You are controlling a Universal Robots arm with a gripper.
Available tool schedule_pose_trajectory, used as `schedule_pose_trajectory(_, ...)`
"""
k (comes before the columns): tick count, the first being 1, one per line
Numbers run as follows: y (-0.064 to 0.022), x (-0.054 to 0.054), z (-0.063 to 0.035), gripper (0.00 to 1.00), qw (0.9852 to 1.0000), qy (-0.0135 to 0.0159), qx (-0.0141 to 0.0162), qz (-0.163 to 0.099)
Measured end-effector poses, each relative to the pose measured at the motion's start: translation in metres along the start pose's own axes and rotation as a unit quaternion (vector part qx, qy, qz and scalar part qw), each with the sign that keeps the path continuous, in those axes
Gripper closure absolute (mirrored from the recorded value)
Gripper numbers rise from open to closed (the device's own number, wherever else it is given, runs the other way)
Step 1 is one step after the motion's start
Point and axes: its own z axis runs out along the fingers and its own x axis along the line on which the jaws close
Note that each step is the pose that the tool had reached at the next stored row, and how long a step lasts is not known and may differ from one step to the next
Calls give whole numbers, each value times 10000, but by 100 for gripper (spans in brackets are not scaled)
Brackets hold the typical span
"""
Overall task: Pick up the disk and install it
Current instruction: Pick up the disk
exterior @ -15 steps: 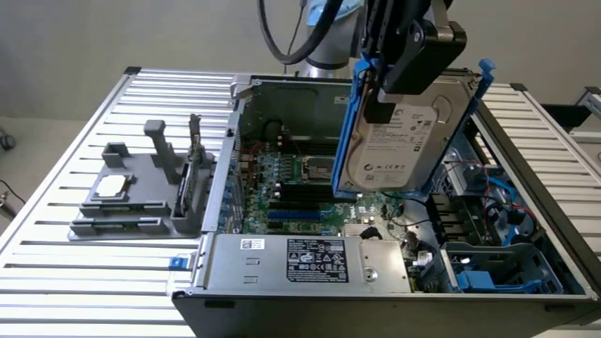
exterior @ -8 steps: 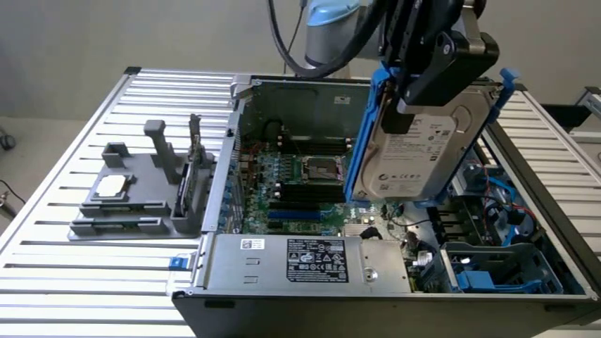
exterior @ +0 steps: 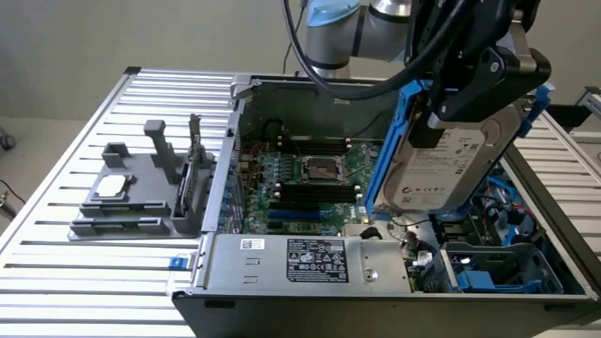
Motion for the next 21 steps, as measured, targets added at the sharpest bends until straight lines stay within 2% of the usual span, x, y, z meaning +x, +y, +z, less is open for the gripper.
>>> schedule_pose_trajectory(12,-263,223,25,67,10000,0,0,0)
schedule_pose_trajectory(13,-317,245,33,67,10000,0,0,0)
schedule_pose_trajectory(18,-446,295,59,67,10000,0,0,0)
schedule_pose_trajectory(21,-554,310,82,67,10000,-1,0,0)
